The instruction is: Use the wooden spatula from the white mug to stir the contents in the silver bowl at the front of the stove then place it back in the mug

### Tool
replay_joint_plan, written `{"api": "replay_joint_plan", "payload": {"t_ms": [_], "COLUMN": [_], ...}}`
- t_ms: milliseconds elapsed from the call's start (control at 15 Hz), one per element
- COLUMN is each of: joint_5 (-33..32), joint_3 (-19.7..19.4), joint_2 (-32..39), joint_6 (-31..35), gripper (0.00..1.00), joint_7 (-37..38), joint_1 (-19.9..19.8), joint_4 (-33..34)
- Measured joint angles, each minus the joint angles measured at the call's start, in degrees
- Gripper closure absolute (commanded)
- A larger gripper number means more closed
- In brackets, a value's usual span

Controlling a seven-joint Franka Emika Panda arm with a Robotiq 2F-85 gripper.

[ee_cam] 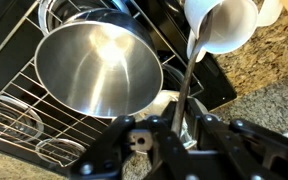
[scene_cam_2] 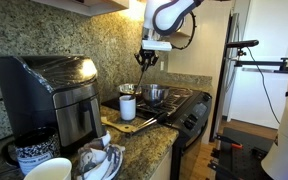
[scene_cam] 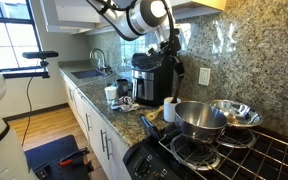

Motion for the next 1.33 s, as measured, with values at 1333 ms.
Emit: {"api": "replay_joint_plan", "payload": {"t_ms": [1333], "joint_5": [3.93], "joint_3": [-0.51], "joint_2": [3.13], "joint_6": [0.41], "gripper": [0.94], "joint_7": [-3.27], "joint_1": [0.59], "joint_4": [6.88]}}
